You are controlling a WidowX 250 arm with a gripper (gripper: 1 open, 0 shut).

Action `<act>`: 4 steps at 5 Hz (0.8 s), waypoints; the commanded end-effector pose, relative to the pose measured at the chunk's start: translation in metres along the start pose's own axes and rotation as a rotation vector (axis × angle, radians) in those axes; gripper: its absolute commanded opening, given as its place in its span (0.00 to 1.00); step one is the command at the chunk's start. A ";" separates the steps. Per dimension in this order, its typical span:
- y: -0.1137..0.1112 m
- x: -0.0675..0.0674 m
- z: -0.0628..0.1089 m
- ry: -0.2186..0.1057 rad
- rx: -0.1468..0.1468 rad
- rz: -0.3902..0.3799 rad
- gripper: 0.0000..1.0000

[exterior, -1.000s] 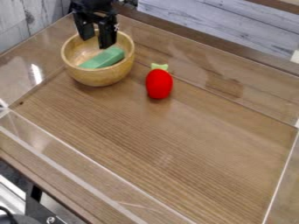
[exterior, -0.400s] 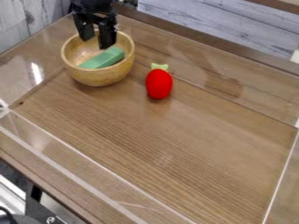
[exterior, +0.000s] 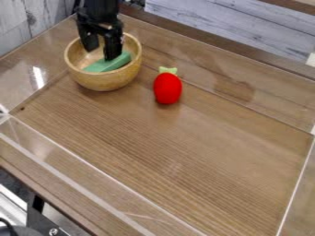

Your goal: Remove the green block from the brown bowl and put it on the table

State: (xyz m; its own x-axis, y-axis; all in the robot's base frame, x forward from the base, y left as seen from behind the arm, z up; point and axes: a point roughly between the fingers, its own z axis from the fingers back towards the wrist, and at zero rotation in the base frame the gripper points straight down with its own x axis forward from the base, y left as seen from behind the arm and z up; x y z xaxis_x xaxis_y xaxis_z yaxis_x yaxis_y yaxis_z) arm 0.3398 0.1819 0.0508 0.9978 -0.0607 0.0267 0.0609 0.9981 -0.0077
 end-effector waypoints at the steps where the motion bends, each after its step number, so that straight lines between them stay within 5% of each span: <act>1: -0.001 0.005 0.006 -0.021 0.029 -0.012 1.00; 2: -0.002 0.005 0.003 -0.019 0.031 -0.008 0.00; 4: -0.009 0.005 0.041 -0.084 0.019 0.026 0.00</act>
State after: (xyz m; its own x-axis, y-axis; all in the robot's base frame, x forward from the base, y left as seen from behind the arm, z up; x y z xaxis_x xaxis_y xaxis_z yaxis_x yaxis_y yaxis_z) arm 0.3389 0.1707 0.0634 0.9986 -0.0289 0.0452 0.0302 0.9991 -0.0289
